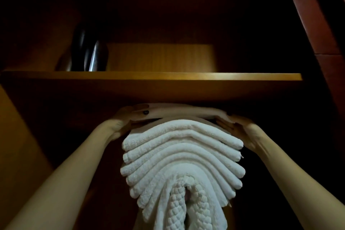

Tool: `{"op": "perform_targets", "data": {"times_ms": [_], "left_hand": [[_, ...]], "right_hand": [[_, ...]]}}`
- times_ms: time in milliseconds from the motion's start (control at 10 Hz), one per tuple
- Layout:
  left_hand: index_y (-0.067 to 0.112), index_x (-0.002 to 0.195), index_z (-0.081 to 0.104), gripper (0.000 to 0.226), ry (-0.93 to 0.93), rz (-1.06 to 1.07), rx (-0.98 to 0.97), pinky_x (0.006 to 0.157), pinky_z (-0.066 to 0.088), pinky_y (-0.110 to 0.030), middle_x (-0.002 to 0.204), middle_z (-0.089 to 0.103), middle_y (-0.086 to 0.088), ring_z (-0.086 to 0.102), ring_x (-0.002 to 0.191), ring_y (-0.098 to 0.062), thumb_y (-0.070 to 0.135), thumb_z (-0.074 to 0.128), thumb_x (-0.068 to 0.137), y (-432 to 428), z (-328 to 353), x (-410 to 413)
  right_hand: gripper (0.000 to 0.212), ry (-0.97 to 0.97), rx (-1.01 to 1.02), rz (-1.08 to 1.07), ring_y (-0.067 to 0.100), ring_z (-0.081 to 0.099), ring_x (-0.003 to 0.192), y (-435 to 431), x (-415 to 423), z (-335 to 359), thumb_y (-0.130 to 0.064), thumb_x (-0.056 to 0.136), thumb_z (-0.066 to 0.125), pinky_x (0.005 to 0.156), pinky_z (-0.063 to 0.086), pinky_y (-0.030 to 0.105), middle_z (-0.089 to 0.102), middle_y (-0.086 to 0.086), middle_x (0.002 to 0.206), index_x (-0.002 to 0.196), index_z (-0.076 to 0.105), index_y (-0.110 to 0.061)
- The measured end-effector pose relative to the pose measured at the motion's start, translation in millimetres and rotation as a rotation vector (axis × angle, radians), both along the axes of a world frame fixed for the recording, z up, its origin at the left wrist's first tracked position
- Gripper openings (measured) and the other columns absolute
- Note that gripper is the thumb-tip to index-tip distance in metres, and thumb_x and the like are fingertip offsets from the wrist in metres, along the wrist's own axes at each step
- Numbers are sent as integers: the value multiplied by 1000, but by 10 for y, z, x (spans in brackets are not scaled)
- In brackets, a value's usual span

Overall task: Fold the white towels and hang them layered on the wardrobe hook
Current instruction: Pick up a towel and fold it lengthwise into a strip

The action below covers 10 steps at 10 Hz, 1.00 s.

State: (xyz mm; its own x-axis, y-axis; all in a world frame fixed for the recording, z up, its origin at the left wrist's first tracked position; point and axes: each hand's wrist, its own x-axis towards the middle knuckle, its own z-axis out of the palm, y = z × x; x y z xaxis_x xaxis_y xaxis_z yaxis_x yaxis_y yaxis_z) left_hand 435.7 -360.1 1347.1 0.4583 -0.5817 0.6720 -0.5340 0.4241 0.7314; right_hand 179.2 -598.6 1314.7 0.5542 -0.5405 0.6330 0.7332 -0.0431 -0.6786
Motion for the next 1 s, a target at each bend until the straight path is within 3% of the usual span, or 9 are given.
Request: {"op": "perform_targets", "data": {"times_ms": [100, 200, 400, 500, 600, 700, 800, 900, 1000], "left_hand": [[12, 121, 64, 46, 44, 2, 29, 83, 57, -36, 116, 69, -11, 68, 103, -23, 25, 73, 78, -48, -19, 31], [18, 107, 69, 54, 46, -37, 78, 63, 58, -29, 93, 76, -6, 74, 84, -20, 39, 84, 59, -51, -112, 68], [30, 105, 66, 17, -112, 107, 91, 68, 50, -17, 98, 71, 12, 70, 83, -3, 38, 61, 91, -8, -192, 130], [18, 131, 60, 35, -403, 350, 145, 89, 40, -22, 127, 57, 1, 56, 113, -14, 29, 56, 98, 81, -77, 51], [12, 127, 63, 30, -529, 461, 45, 89, 38, -18, 130, 59, -4, 55, 117, -15, 8, 53, 98, 142, -26, -70], [27, 121, 65, 27, -584, 314, 62, 73, 40, -2, 110, 63, 17, 58, 94, 14, 16, 52, 99, 118, -58, -289], [40, 108, 68, 28, -505, 320, 299, 70, 44, -13, 102, 65, 16, 60, 90, 6, 55, 49, 95, 3, -130, -414], [39, 80, 65, 43, -437, 375, 425, 66, 41, -18, 84, 60, 15, 57, 80, 0, 72, 38, 89, -50, -179, -368], [23, 114, 70, 83, -444, 355, 467, 89, 44, -28, 110, 65, 1, 60, 102, -15, 84, 30, 76, 2, -181, -319]], "right_hand": [[25, 10, -12, -19, 28, 68, 106, -51, 6, 44, 2, 94, 48, 94, 53, 38, 66, 22, 119, 117, 57, 5], [27, 148, -153, -106, 30, 70, 104, -114, -26, -10, -6, 95, 54, 77, 60, 33, 69, 23, 115, 118, 61, 4], [25, 280, -338, -493, 27, 70, 98, -101, -55, -141, -27, 98, 58, 80, 56, 37, 71, 13, 112, 113, 68, -10], [15, 430, -457, -888, 10, 62, 84, 16, -122, -22, -33, 96, 61, 74, 48, 29, 67, 1, 100, 99, 67, -20], [17, 324, -620, -1002, -6, 62, 78, 110, -245, 90, -35, 96, 60, 65, 46, 11, 70, -16, 88, 82, 70, -31], [23, 297, -751, -876, -1, 67, 93, 274, -232, 120, -40, 98, 54, 84, 52, 19, 74, -15, 94, 87, 73, -35], [41, 442, -803, -812, 16, 71, 95, 359, -118, 65, -51, 98, 46, 93, 54, 42, 76, 0, 97, 96, 75, -22], [84, 562, -780, -801, 34, 68, 77, 396, -66, -57, -74, 83, 36, 75, 52, 47, 72, 21, 84, 93, 71, 2], [99, 603, -769, -812, 26, 50, 60, 419, -70, -122, -78, 79, 30, 62, 37, 39, 55, 16, 65, 90, 61, 15]]}}
